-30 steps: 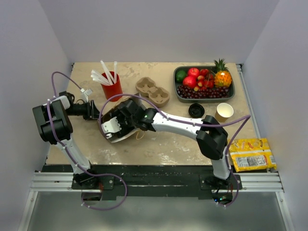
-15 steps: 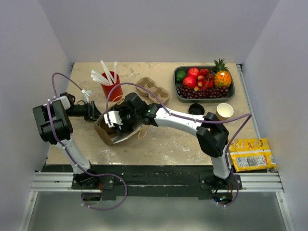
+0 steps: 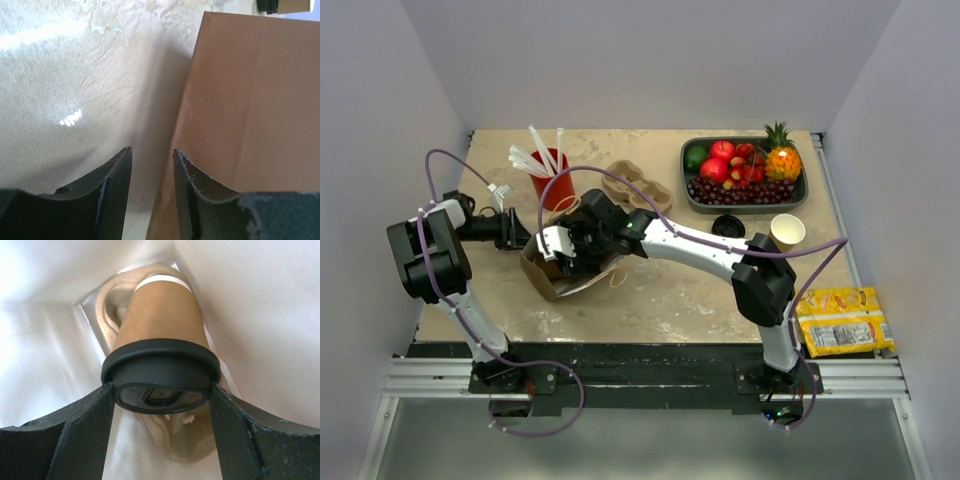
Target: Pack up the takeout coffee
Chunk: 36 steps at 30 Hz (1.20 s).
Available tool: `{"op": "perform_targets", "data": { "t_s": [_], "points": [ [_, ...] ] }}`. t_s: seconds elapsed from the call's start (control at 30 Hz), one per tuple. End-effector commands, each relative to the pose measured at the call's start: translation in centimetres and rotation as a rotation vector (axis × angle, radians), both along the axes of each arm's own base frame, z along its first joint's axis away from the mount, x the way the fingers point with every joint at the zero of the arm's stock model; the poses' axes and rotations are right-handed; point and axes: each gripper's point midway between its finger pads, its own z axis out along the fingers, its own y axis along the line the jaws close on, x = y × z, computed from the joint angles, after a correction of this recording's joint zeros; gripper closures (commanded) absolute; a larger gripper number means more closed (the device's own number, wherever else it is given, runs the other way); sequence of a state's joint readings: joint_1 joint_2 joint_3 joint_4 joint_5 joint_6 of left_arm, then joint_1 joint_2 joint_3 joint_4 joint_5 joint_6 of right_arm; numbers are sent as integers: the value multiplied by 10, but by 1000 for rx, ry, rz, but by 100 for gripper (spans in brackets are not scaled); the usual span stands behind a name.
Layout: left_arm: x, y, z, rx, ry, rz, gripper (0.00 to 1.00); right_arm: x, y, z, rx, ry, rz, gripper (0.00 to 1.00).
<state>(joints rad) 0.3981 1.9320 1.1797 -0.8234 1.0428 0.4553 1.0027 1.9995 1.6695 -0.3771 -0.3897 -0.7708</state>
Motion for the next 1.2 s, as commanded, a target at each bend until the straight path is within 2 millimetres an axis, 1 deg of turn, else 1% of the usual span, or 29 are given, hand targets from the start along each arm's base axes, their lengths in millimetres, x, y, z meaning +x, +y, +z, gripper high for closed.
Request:
{"op": "perform_targets", "data": {
  "t_s": [0.0,0.03,0.1,0.13,0.2,0.23,0.3,0.33,0.37,0.4,0.43,0.47,0.57,0.6,0.63,0.67,0.7,0.77,0.8,0.83,0.9,0.93,0.97,1.0,1.03,1.07,1.1,1.13,1.17],
  "points": [
    [13,-2,28,-8,-144,-9,57,13,-20,65,20,-122,-55,85],
    [14,-2,30,-4,-157,-13,57,13,-24,78,31,-146,-55,86],
    [18,1,36,11,-188,-14,57,13,-32,85,7,-166,-60,86],
    [19,1,39,13,-199,-14,57,14,-36,102,25,-194,-65,87],
    [23,2,49,19,-237,-18,57,13,-45,114,8,-221,-73,87],
    [24,2,53,20,-249,-22,57,14,-47,128,14,-253,-64,87],
    [25,2,64,26,-285,-28,57,12,-57,138,-9,-269,-58,87],
    [25,4,68,32,-295,-24,57,13,-59,151,-6,-299,-51,87],
    [25,3,74,40,-309,-28,57,9,-66,149,-39,-289,-41,87],
    [25,5,77,52,-318,-24,57,7,-69,154,-48,-293,-35,87],
    [25,8,79,66,-325,-18,57,6,-72,168,-38,-314,-33,87],
    [26,10,88,85,-354,-8,57,2,-80,169,-67,-302,-28,87],
    [33,23,110,135,-425,47,56,-8,-101,190,-103,-325,-8,87],
    [35,28,113,164,-439,66,56,-11,-109,201,-101,-343,-7,87],
    [40,34,125,192,-487,83,56,-13,-115,214,-96,-372,-6,88],
    [41,37,130,196,-490,102,56,-16,-128,216,-130,-380,-11,88],
    [43,39,134,205,-503,111,56,-18,-138,232,-122,-412,-23,88],
    [44,40,146,216,-535,118,56,-21,-159,239,-172,-452,-22,88],
    [44,40,149,217,-541,123,55,-17,-173,245,-206,-494,-48,88],
    [44,40,156,224,-563,129,55,-22,-190,251,-234,-529,-37,89],
    [43,41,162,233,-578,140,55,-23,-213,258,-283,-578,-62,89],
    [41,40,169,247,-605,143,55,-29,-231,254,-334,-593,-46,89],
    [40,40,174,253,-615,147,55,-31,-242,256,-349,-611,-60,89],
    [39,40,177,256,-626,148,55,-33,-252,253,-374,-620,-60,90],
    [37,39,184,262,-643,149,55,-32,-263,231,-468,-628,-30,91],
    [36,38,188,266,-654,149,55,-40,-282,233,-479,-661,-28,92],
    [35,37,191,265,-665,146,55,-42,-291,222,-523,-666,-9,93],
    [32,35,197,272,-682,146,55,-44,-300,195,-607,-647,38,94],
    [30,34,200,275,-693,144,55,-49,-310,187,-625,-643,48,95]
  ]
}}
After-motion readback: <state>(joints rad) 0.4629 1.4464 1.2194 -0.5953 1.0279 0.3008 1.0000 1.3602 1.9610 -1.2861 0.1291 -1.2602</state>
